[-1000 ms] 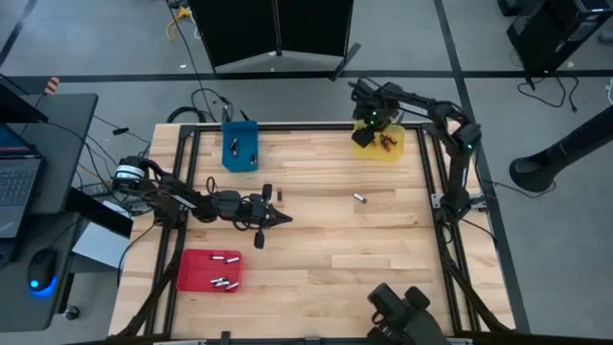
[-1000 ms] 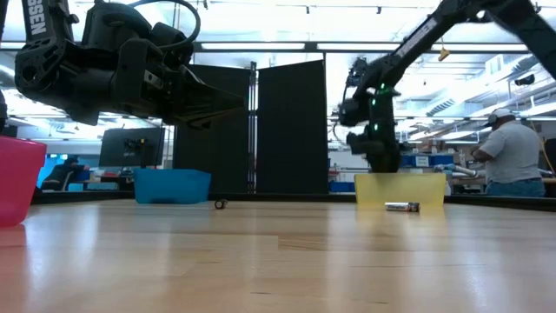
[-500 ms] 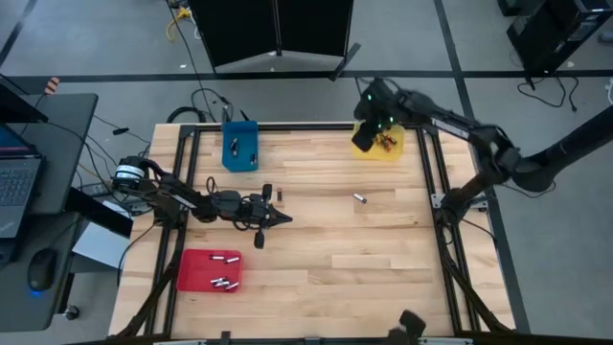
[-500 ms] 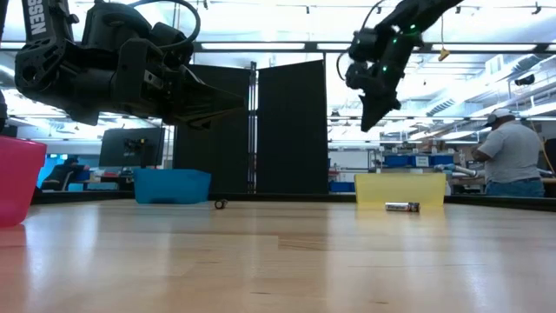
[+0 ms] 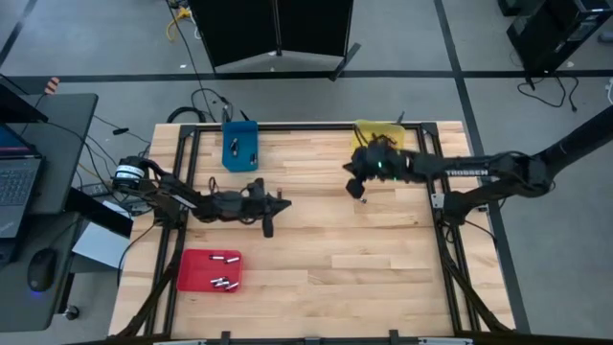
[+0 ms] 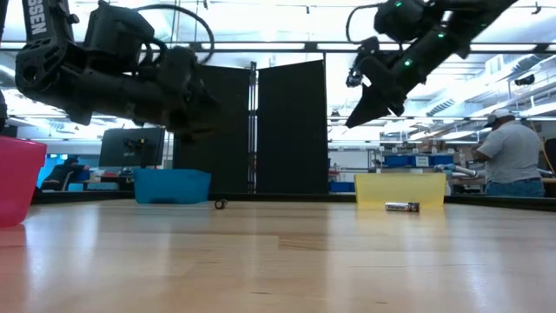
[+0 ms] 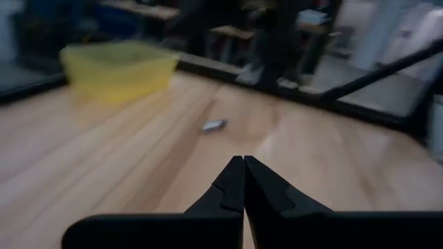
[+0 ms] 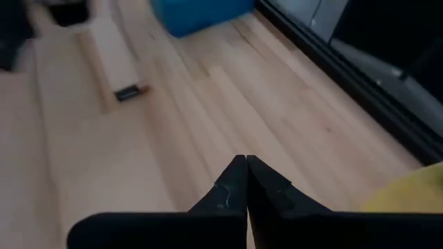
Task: Sort batteries
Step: Put the black battery into the blue bin
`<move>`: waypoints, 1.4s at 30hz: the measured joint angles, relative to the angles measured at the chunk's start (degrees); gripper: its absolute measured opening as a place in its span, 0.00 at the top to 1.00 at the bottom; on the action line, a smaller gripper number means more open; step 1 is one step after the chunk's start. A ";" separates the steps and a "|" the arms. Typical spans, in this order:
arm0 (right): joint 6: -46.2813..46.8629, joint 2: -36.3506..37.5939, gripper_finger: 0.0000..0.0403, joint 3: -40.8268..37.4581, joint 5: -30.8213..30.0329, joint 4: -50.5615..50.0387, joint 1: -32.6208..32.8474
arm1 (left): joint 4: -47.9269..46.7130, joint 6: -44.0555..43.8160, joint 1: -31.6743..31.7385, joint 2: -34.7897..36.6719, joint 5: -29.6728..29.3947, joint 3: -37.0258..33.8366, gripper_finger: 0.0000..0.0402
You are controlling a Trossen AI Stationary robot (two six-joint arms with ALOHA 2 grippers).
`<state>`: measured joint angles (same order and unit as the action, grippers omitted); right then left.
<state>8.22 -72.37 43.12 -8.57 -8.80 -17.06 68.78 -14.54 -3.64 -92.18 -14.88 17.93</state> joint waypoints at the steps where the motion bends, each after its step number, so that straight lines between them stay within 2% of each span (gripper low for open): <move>1: 0.96 0.36 0.98 -1.32 -1.24 1.74 1.80 | -1.60 -1.19 -0.03 0.00 -1.38 0.16 0.97; 6: 4.37 0.43 0.95 -5.64 -6.28 7.88 8.91 | -14.38 -6.25 -1.65 0.00 -6.54 4.14 0.97; 10: 5.98 0.27 0.97 -6.98 -10.36 10.07 12.54 | -28.36 -7.67 -4.09 0.00 -13.94 10.42 0.97; 15: 7.28 0.27 0.96 -7.84 -12.92 10.77 15.02 | -51.40 -20.75 -5.24 0.00 -21.70 19.20 0.94; 19: 8.14 0.27 0.96 -8.78 -13.06 11.61 15.98 | -63.59 -29.08 -5.49 0.00 -24.54 22.87 0.86; 23: 8.14 0.25 0.97 -9.91 -13.08 13.51 16.69 | -66.61 -34.86 -4.88 -0.39 -24.54 23.00 0.74; 31: 8.10 0.25 0.96 -10.67 -13.10 16.04 17.53 | -67.02 -37.14 -1.56 -6.30 -24.44 23.00 0.55; 36: 7.85 0.25 0.96 -10.67 -13.10 16.98 17.81 | -66.73 -38.21 -0.09 -9.29 -24.59 23.12 0.51; 42: 7.75 0.23 0.96 -10.67 -13.10 16.92 17.79 | -66.74 -35.22 1.06 -10.32 -24.23 23.36 0.53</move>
<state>15.97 -72.14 32.45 -21.67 8.12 0.73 2.04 -49.76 -2.58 -102.50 -39.11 41.29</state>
